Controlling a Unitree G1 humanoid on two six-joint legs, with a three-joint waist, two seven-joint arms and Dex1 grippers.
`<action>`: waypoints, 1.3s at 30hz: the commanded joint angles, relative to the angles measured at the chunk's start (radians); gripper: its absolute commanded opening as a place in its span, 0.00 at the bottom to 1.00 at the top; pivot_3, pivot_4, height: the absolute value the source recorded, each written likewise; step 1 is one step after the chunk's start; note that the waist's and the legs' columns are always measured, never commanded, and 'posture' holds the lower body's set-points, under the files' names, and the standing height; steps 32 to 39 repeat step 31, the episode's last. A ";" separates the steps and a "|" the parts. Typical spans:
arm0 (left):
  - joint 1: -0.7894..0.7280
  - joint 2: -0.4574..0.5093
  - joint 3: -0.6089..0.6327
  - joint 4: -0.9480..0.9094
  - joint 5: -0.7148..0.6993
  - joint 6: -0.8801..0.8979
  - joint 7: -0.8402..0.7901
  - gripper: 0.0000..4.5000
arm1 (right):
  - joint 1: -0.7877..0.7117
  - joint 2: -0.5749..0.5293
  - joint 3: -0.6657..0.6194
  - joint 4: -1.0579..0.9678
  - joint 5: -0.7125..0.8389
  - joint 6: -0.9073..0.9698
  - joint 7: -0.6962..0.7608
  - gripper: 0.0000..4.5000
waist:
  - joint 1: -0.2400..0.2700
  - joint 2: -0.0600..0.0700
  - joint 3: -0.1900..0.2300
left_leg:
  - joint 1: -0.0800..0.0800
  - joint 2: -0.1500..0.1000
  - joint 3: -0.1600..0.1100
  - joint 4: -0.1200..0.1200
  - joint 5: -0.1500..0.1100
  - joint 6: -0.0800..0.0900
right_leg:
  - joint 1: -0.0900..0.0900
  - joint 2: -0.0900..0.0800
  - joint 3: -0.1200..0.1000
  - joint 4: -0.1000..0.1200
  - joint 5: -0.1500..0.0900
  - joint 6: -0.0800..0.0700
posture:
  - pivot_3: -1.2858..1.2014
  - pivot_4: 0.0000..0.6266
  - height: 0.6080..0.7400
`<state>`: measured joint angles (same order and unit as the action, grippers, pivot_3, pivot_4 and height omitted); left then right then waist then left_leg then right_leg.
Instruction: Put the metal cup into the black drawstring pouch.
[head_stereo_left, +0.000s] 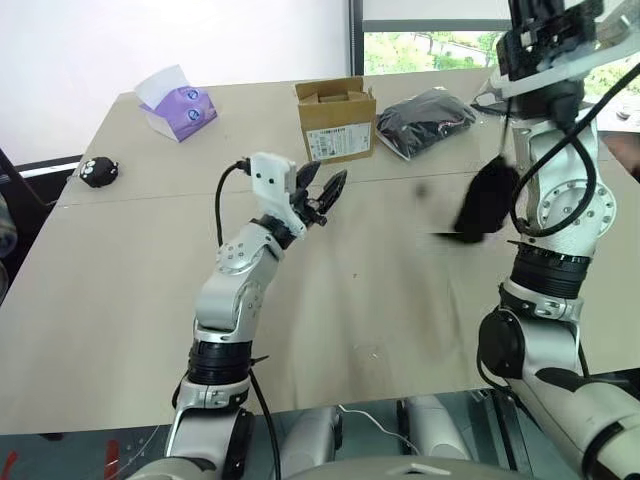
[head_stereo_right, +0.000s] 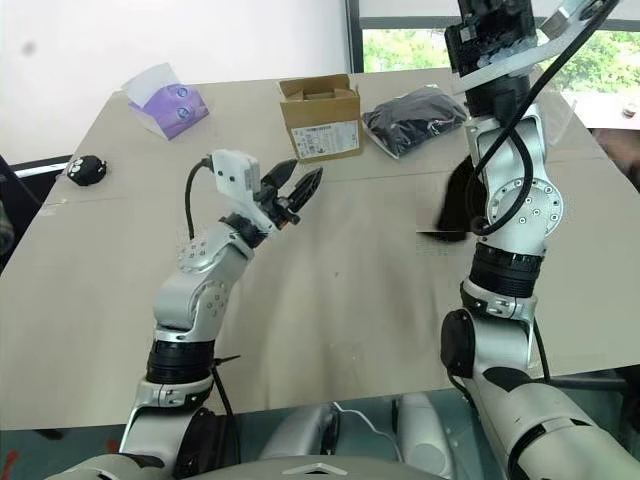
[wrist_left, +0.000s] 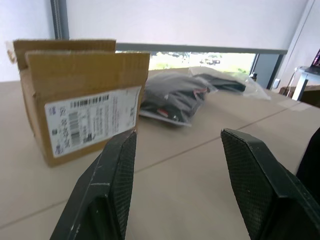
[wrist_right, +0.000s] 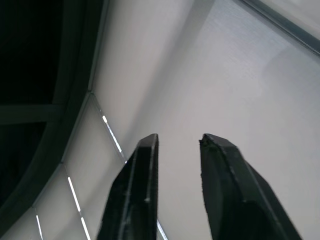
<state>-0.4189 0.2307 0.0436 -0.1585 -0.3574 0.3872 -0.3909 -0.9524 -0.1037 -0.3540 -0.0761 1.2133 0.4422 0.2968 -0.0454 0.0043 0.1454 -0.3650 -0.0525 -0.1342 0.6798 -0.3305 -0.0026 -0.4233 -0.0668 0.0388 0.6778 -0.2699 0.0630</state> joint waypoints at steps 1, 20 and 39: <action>0.031 0.032 0.032 -0.060 -0.026 0.001 -0.027 0.62 | -0.003 -0.016 -0.004 -0.046 0.030 0.008 0.014 0.60 | 0.000 0.000 0.000 | 0.000 0.000 0.000 0.000 0.000 0.000 | 0.000 0.000 0.000 0.000 0.000 0.000 | 0.52 0.24 1.00; 0.704 0.261 0.104 -0.411 -0.089 0.007 -0.208 0.62 | 1.028 -0.591 0.071 -0.135 -0.407 -0.064 0.688 1.00 | 0.032 0.000 0.001 | 0.002 0.001 0.000 -0.006 -0.001 0.001 | 0.004 -0.001 -0.001 -0.009 0.000 0.000 | 0.52 0.24 1.00; 0.887 0.256 0.095 -0.433 -0.033 -0.075 -0.218 0.62 | 1.120 -0.673 0.031 0.308 -0.659 -0.555 1.096 1.00 | 0.028 -0.005 0.008 | 0.024 0.005 0.004 -0.010 -0.004 0.006 | 0.027 0.004 0.002 -0.017 0.000 0.000 | 0.52 0.24 1.00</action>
